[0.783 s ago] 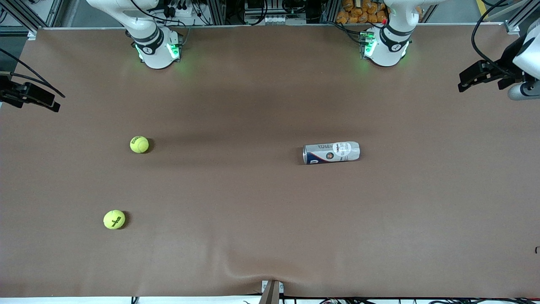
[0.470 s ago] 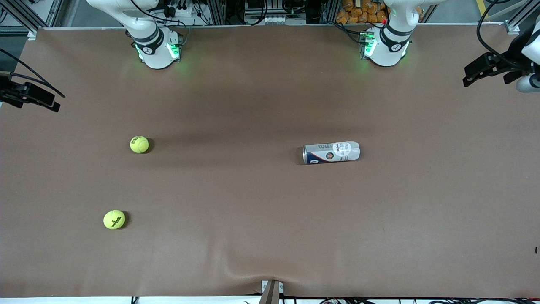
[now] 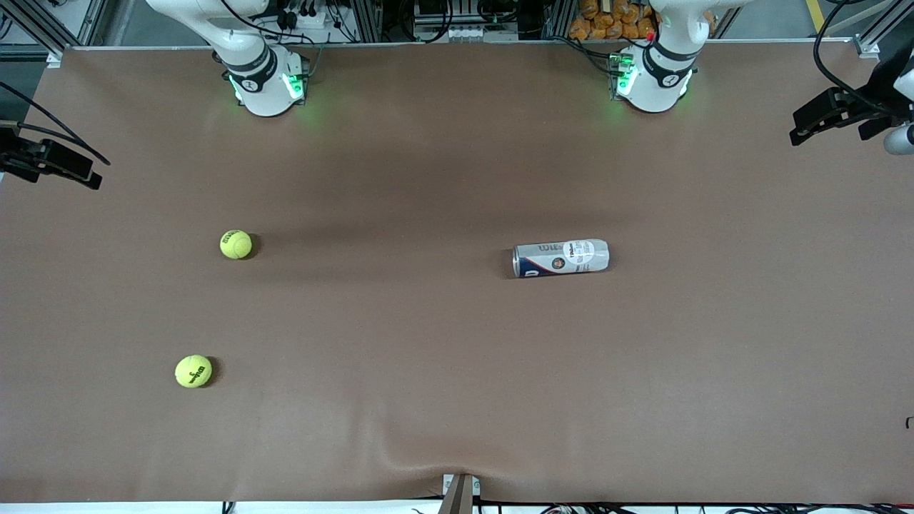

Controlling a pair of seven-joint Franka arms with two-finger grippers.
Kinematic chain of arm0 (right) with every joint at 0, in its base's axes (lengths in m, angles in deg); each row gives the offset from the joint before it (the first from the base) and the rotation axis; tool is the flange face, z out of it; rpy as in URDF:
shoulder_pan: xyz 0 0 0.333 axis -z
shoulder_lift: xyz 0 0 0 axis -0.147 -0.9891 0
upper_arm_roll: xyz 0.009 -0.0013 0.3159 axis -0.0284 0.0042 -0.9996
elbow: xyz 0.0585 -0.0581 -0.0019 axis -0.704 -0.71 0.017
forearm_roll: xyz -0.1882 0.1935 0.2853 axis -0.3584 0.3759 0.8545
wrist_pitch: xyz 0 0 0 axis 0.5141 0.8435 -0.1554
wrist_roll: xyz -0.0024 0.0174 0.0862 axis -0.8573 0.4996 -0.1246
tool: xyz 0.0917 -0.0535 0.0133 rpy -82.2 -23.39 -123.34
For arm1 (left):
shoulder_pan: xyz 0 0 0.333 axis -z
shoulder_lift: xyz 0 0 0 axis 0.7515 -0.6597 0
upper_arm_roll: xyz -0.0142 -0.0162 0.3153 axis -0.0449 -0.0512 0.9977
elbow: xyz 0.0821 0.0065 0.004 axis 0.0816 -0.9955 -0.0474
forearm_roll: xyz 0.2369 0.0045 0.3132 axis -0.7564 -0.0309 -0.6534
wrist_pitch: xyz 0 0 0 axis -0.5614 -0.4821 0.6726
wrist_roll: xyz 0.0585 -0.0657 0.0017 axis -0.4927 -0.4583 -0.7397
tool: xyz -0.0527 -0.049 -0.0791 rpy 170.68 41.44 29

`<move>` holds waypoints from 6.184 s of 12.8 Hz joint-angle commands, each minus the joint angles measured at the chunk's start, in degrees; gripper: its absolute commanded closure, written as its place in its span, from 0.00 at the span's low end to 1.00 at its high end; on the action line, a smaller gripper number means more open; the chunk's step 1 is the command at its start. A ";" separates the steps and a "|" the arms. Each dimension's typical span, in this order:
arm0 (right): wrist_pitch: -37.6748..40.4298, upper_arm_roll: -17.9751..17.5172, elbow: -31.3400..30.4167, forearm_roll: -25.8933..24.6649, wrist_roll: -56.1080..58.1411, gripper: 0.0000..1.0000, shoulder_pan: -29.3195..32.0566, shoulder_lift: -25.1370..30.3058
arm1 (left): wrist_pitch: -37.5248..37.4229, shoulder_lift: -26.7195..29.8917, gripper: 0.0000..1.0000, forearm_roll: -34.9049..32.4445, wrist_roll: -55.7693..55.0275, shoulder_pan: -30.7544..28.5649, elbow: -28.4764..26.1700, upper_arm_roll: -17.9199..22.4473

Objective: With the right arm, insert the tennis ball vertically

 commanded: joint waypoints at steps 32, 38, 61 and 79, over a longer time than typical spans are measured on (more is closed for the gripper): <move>-1.62 -0.53 -0.16 0.07 -0.73 0.00 0.13 -3.51 | 6.15 -11.43 0.00 -2.24 0.55 3.39 -4.30 -7.41; -1.79 -0.44 -2.97 0.51 -0.21 0.00 0.74 -3.60 | 10.80 -16.29 0.00 -10.78 2.12 13.95 -11.31 -8.11; -8.82 -0.44 -17.21 0.51 0.15 0.00 0.57 0.36 | 28.04 -29.37 0.00 -28.69 34.74 21.06 -22.14 -10.14; -34.75 -0.44 -41.03 0.51 0.15 0.00 0.39 -0.08 | 28.40 -40.18 0.00 -36.71 36.06 25.64 -15.56 -9.61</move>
